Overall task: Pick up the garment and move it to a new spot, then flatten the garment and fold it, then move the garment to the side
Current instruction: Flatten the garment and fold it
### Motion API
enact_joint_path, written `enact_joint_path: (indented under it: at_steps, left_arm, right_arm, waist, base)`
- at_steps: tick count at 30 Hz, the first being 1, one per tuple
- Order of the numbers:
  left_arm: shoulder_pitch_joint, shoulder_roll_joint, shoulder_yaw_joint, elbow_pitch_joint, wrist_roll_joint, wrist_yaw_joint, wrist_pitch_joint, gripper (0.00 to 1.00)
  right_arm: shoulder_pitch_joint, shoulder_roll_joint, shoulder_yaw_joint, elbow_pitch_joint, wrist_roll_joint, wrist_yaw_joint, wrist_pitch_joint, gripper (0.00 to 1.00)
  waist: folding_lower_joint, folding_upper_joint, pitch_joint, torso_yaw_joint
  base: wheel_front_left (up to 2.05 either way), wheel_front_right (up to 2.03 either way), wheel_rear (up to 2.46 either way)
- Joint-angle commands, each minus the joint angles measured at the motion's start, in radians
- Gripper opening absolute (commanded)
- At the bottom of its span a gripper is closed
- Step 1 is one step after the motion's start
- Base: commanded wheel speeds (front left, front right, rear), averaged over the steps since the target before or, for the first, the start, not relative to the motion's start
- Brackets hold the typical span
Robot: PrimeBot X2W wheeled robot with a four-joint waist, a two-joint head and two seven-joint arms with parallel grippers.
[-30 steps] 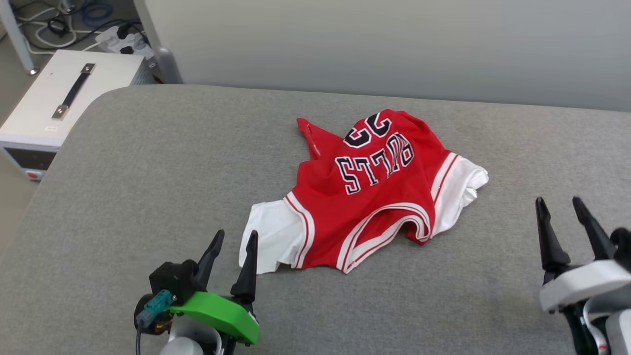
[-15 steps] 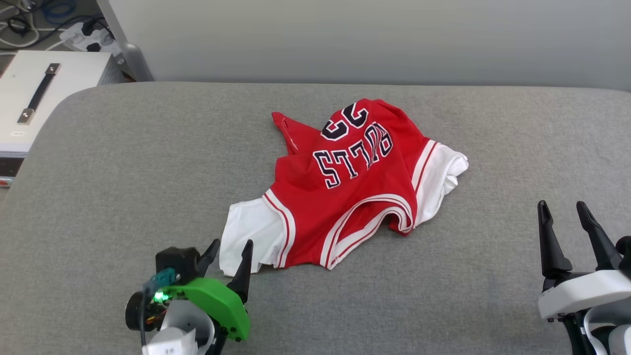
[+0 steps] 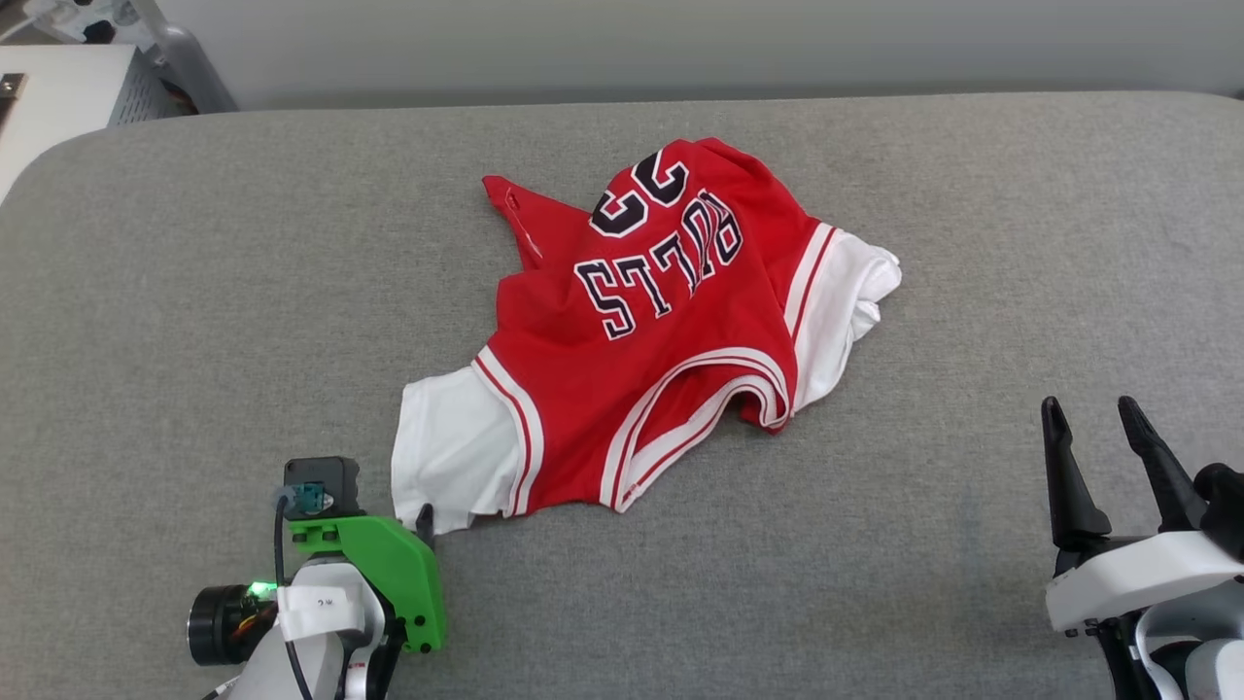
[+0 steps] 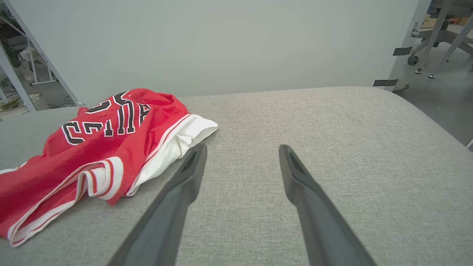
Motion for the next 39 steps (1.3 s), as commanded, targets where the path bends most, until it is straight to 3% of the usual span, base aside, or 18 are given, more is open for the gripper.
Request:
enact_joint_path:
  at_steps: [1,3,4,5,6,11,19,25,31,32,39]
  left_arm:
    - [-0.009,0.009,0.004,0.016,0.0,0.006,0.005,1.0]
    - [-0.003,0.011,0.009,0.031,-0.01,0.004,0.009,1.0]
    - [0.0,0.012,0.008,0.039,-0.015,0.0,0.017,0.74]
    - [0.003,0.015,0.007,0.044,-0.019,-0.005,0.02,0.31]
    - [0.003,0.017,0.008,0.047,-0.023,-0.009,0.019,0.0]
    - [-0.012,0.034,0.037,0.032,-0.039,-0.022,-0.055,0.0]
    - [-0.056,0.106,0.136,-0.014,-0.051,-0.003,-0.198,0.0]
    - [-0.057,0.184,0.196,-0.021,-0.062,-0.005,-0.22,0.0]
    - [-0.055,0.198,0.195,0.069,-0.094,-0.032,-0.172,0.0]
    - [-0.063,0.186,0.171,0.143,-0.101,-0.054,-0.149,1.0]
    - [-0.117,0.156,0.143,0.224,-0.076,-0.073,-0.299,1.0]
  right_arm:
    - [-0.015,-0.003,0.003,0.003,-0.01,-0.001,-0.002,1.0]
    - [-0.019,-0.007,0.006,0.005,-0.011,-0.001,-0.004,1.0]
    - [-0.021,-0.008,0.007,0.007,-0.011,-0.001,-0.005,1.0]
    - [-0.023,-0.009,0.006,0.008,-0.012,-0.001,-0.006,1.0]
    - [-0.025,-0.009,0.004,0.01,-0.013,-0.001,-0.006,1.0]
    - [-0.025,-0.001,0.002,0.028,-0.022,-0.001,-0.008,1.0]
    - [-0.013,0.007,0.007,0.057,-0.033,-0.001,0.001,1.0]
    - [-0.007,0.007,0.006,0.071,-0.039,-0.001,0.015,1.0]
    - [-0.007,0.012,-0.01,0.081,-0.058,-0.001,0.043,1.0]
    - [-0.01,0.011,-0.011,0.081,-0.062,-0.001,0.049,1.0]
    - [-0.01,0.005,-0.015,0.074,-0.069,-0.001,0.066,1.0]
  waist:
    - [0.0,0.0,0.025,-0.021]
    - [0.0,0.0,0.032,-0.025]
    - [0.0,0.0,0.035,-0.025]
    - [0.0,0.0,0.037,-0.024]
    - [0.0,0.0,0.038,-0.023]
    - [0.0,0.0,0.021,-0.002]
    - [0.0,0.0,-0.036,0.022]
    - [0.0,0.0,-0.046,0.02]
    - [0.0,0.0,-0.024,0.011]
    - [0.0,0.0,-0.013,0.009]
    - [0.0,0.0,-0.015,0.031]
  base:
    - [0.0,0.0,0.0]
    - [0.0,0.0,0.0]
    - [0.0,0.0,0.0]
    - [0.0,0.0,0.0]
    - [0.0,0.0,0.0]
    - [0.0,0.0,0.0]
    - [0.0,0.0,0.0]
    - [0.0,0.0,0.0]
    - [0.0,0.0,0.0]
    - [0.0,0.0,0.0]
    - [0.0,0.0,0.0]
